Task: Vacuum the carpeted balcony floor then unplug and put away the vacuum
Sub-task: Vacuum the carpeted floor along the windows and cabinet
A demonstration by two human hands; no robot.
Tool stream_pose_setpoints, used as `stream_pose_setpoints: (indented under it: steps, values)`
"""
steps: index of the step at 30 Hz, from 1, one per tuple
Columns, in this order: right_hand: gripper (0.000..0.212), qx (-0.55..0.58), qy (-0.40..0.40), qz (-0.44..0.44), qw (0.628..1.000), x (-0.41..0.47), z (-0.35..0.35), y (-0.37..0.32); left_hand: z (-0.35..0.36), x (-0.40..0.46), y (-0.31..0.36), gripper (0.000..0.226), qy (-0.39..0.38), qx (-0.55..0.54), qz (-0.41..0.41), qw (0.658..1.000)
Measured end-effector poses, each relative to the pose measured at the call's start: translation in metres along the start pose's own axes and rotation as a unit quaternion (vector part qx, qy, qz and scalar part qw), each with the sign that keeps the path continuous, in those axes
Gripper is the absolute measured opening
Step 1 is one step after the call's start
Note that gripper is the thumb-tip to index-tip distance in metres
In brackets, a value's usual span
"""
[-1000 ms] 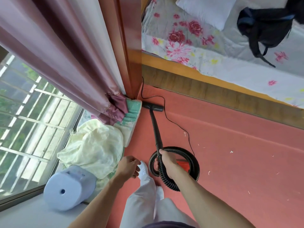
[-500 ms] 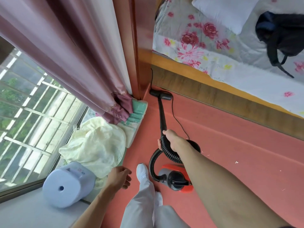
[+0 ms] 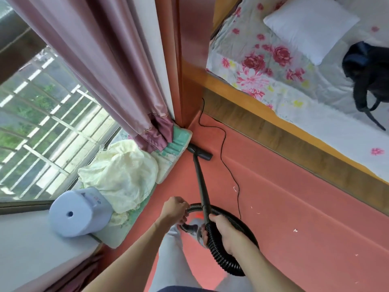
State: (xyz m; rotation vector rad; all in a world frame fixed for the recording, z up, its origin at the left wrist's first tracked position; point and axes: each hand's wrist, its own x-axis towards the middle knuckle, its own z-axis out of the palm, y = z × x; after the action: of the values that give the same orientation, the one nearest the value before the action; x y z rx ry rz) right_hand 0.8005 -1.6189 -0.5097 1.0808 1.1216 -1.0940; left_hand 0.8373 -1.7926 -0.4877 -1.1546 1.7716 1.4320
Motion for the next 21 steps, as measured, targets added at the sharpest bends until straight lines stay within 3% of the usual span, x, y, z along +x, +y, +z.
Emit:
stream_pose_setpoints:
  steps: [7,12,17,21]
  values:
    - [0.032,-0.091,-0.031,0.001,0.995,-0.014,-0.101,-0.037,0.104,-0.054,-0.022,0.016,0.127,-0.067,-0.037,0.989]
    - [0.023,-0.207,-0.017,0.003,0.978,-0.030,-0.181,-0.002,0.200,-0.118,-0.044,0.017,0.115,-0.099,-0.084,0.985]
    - [0.025,-0.337,-0.026,0.026,0.941,-0.055,-0.234,0.029,0.253,-0.159,-0.047,0.020,0.164,-0.146,-0.041,0.975]
    - [0.027,-0.469,-0.020,-0.003,0.883,-0.069,-0.250,0.034,0.286,-0.192,-0.062,0.022,0.201,-0.200,-0.036,0.958]
